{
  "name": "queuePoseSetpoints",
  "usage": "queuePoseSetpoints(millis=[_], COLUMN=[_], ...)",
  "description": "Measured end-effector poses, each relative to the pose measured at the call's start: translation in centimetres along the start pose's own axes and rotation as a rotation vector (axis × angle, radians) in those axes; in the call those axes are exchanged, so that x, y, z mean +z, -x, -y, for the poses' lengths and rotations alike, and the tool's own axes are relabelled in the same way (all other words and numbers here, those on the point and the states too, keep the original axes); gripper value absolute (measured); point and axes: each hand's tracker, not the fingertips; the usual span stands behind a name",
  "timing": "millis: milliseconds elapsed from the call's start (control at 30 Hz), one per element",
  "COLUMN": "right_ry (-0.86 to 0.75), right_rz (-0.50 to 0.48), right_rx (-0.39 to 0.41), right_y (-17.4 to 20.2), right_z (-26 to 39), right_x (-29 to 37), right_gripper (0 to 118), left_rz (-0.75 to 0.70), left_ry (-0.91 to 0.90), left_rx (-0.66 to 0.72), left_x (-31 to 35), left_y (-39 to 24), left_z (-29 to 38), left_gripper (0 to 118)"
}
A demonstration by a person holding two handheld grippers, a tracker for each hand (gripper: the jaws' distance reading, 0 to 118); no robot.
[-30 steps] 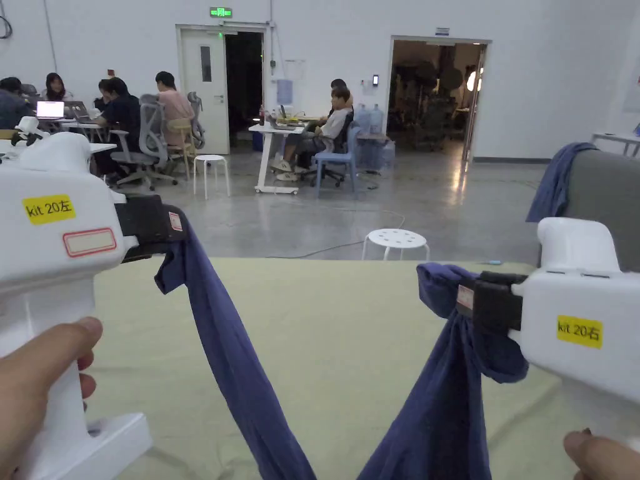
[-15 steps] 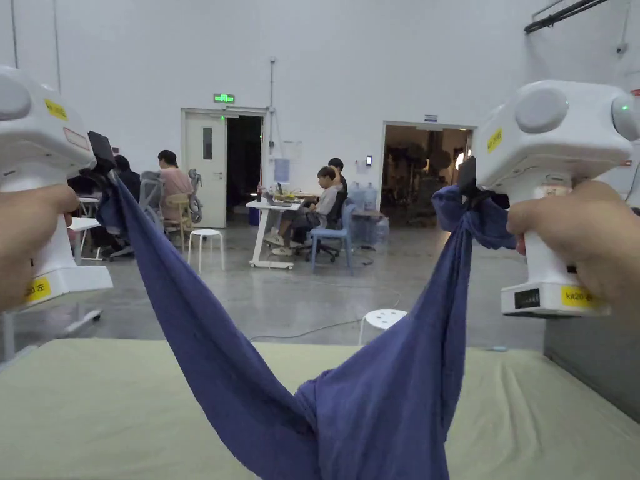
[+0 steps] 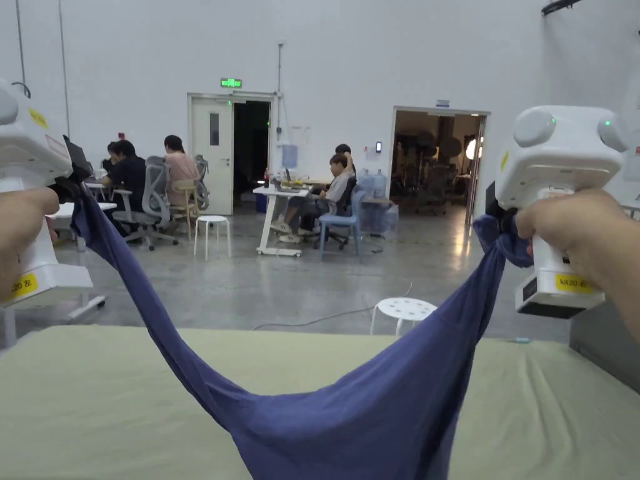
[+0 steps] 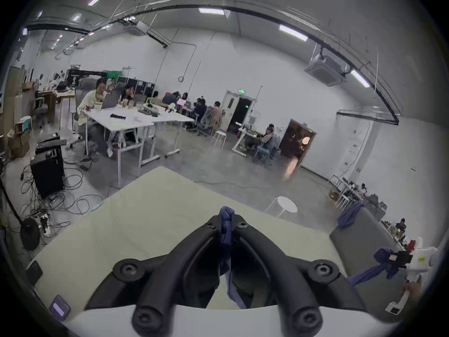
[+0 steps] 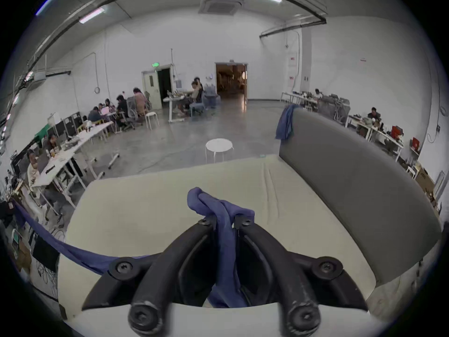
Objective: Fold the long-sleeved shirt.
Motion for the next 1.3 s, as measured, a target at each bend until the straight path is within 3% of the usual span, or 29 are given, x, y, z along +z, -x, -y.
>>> queuePoseSetpoints(millis=[167, 333, 500, 800, 967, 1067, 1133, 1300], right_ry=[0.17, 0.257, 0.303, 0.322, 0.341, 0.43, 0.496, 0.592], right_rz=[-0.015, -0.036, -0.094, -0.19, -0.126, -0.078, -0.073, -0.009], right_rx=[0.036, 0.06, 0.071, 0.052, 0.067, 0.067, 0.01, -0.001], right_y=[-0.8, -3.3, -7.9, -16.5, -20.9, -24.0, -25.7, -26.4], right_z=[9.7, 21.1, 29.2, 40.1, 47.3, 51.7, 54.5, 58.5], right_x=[-7.6, -10.6, -6.2, 7.0, 14.2, 14.6, 13.7, 9.5], right_gripper=[8, 8, 8, 8, 8, 8, 8, 8], left_rz=[-0.011, 0.018, -0.014, -0.068, -0.179, -0.265, -0.322, -0.362], left_ry=[0.161, 0.273, 0.41, 0.443, 0.487, 0.546, 0.576, 0.72], left_rx=[0.006, -0.013, 0.129, -0.01, -0.008, 0.023, 0.022, -0.006], left_x=[-5.1, -3.2, 1.9, 18.7, 25.4, 25.8, 27.1, 23.7], left_y=[4.3, 8.9, 15.6, 21.0, 24.9, 30.8, 32.0, 35.3], left_z=[8.7, 19.7, 23.3, 26.3, 28.9, 30.5, 32.1, 38.9], left_gripper=[4, 4, 4, 4, 4, 4, 4, 3])
